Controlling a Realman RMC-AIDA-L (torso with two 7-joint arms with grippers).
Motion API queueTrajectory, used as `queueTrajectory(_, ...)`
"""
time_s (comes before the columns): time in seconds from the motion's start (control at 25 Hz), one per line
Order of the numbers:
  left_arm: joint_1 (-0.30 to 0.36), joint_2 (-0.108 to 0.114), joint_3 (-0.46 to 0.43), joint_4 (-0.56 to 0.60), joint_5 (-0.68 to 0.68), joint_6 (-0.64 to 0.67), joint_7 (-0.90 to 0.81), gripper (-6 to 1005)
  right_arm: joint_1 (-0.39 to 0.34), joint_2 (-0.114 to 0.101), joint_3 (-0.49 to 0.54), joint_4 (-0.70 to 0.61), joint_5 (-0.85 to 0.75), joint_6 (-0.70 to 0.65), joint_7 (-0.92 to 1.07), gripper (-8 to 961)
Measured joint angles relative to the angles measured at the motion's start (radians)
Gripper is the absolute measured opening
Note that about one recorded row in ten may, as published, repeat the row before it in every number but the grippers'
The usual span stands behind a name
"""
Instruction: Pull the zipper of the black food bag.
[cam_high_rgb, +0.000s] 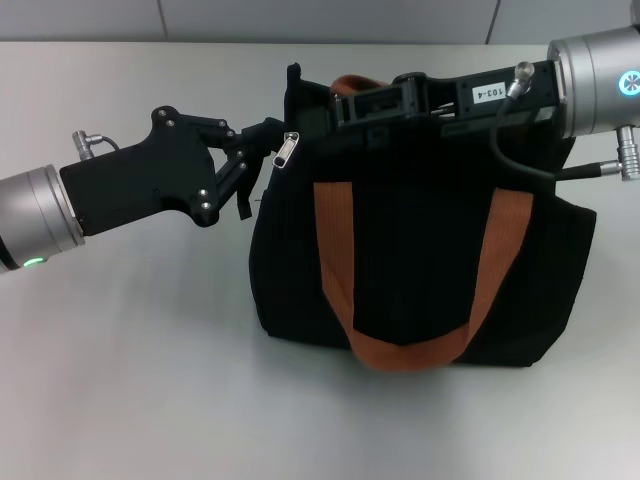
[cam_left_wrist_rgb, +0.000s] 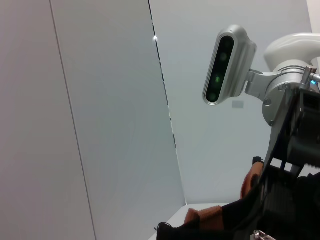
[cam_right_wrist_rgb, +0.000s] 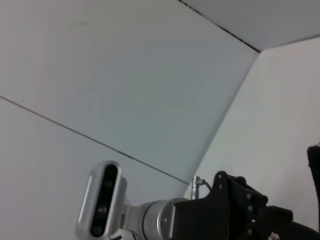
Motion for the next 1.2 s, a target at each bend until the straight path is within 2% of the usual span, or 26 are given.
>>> queueTrajectory(0.16,0.001,0.0,0.0,0.0,0.0,0.002,0.0,29,0.005,0.004,-0.003,-0.003,-0.011,0.005,0.012,537)
queueTrajectory(0.76,0.002,0.0,0.0,0.001,-0.003,0.048,0.006,30,0.029,0.007,-0.077,-0.012,-0.024,0.069,0.057,478)
queueTrajectory(1.2,-0.002,0.003,-0.003,0.004,-0.013,0.051,-0.003,30,0.022,0.008,-0.082,-0.062,-0.047,0.063,0.067,464)
